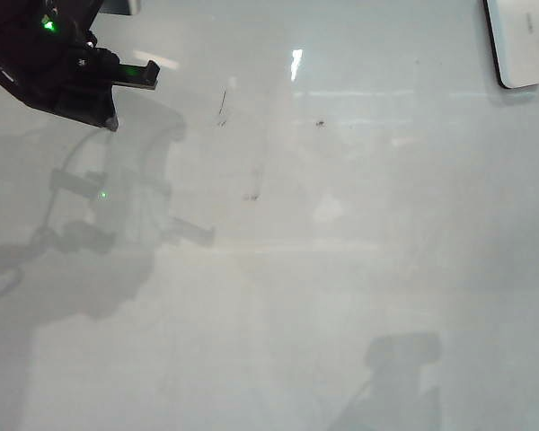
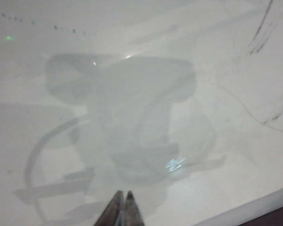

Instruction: Grab the whiteboard eraser that is attached to the surface of the whiteboard and use it to clean the writing on the whiteboard.

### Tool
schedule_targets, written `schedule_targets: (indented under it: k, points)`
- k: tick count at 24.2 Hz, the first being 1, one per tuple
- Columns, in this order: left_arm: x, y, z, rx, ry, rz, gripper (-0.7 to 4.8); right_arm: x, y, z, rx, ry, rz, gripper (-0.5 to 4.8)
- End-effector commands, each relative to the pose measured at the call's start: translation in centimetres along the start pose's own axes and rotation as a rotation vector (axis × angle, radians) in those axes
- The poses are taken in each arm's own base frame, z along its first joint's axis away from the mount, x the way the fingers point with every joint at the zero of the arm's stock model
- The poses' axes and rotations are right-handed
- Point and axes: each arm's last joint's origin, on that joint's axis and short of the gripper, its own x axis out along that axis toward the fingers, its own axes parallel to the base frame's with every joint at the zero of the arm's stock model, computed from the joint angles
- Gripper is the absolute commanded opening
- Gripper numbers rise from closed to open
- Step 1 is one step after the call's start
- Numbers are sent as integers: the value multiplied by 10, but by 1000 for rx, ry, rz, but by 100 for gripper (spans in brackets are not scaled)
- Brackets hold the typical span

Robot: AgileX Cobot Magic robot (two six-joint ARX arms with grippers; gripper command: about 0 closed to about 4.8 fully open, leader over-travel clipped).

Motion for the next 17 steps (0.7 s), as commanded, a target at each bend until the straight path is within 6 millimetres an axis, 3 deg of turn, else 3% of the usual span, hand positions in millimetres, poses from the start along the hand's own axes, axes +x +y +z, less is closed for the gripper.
schedule_targets:
  k: [1,5,8,15,17]
  points:
    - [-1,0,2,-6,-10,-3,-2,0,0,1,-3,-7,-8,-1]
    - [-7,3,5,-12,-26,-1,-2,0,0,1,-3,-6,-8,-1]
    - [-24,9,15,-32,-82,0,-2,0,0,1,-3,-7,-8,-1]
    - [-83,34,40,-81,-292,37,-2,0,0,1,-3,-7,-8,-1]
    - [-100,38,32,-82,-320,-11,-2,0,0,1,-3,-7,-8,-1]
